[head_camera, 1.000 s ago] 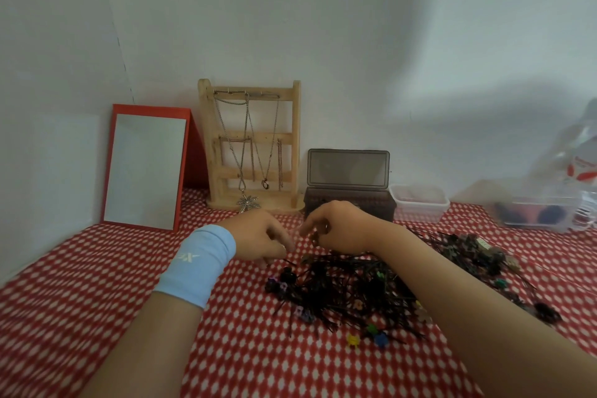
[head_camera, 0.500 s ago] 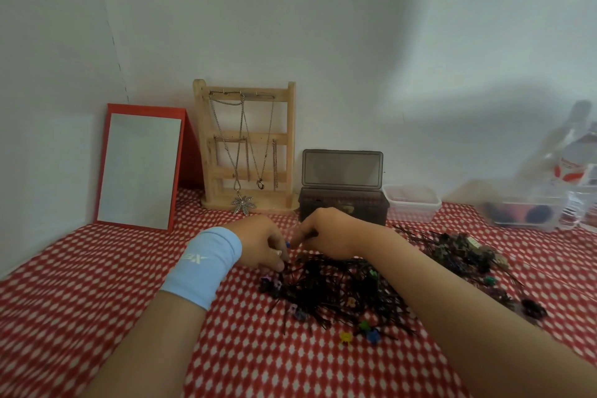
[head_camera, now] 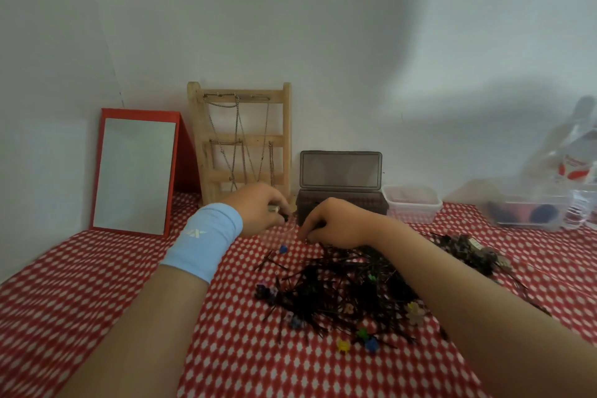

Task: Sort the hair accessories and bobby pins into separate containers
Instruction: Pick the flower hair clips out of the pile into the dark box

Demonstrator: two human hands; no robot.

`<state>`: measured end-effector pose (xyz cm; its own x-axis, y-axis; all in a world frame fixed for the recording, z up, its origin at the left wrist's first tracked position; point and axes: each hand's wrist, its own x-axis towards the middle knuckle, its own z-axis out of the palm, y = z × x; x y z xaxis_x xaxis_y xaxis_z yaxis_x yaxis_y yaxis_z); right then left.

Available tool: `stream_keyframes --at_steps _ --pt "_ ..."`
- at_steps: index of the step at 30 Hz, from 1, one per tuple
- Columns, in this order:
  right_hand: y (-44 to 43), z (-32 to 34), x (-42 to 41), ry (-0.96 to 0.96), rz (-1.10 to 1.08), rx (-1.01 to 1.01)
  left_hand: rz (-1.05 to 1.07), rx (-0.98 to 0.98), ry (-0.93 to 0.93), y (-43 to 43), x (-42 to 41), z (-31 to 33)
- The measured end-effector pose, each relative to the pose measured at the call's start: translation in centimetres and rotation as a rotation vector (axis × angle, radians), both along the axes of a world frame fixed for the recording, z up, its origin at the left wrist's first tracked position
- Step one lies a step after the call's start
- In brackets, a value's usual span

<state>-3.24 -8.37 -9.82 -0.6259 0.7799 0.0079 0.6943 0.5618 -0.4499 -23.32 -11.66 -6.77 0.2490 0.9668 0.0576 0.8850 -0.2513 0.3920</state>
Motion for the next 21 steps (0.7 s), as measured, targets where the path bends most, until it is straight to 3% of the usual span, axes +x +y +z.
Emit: stream_keyframes --at_steps 10,14,17,21 --pt "3.8 2.7 6.0 0.223 -0.279 0.192 0.034 0.121 -0.055 6.7 6.8 0.8" --pt "5.0 2.2 6.4 0.283 -0.354 0.213 0.032 0.053 -0.094 8.7 7.6 0.1" --pt "5.5 1.7 6.0 0.271 -0.377 0.206 -0.005 0.011 -0.144 8.7 7.2 -0.4" --pt "5.4 1.4 5.1 0.188 -0.342 0.21 -0.024 0.133 -0.19 7.1 5.9 -0.4"
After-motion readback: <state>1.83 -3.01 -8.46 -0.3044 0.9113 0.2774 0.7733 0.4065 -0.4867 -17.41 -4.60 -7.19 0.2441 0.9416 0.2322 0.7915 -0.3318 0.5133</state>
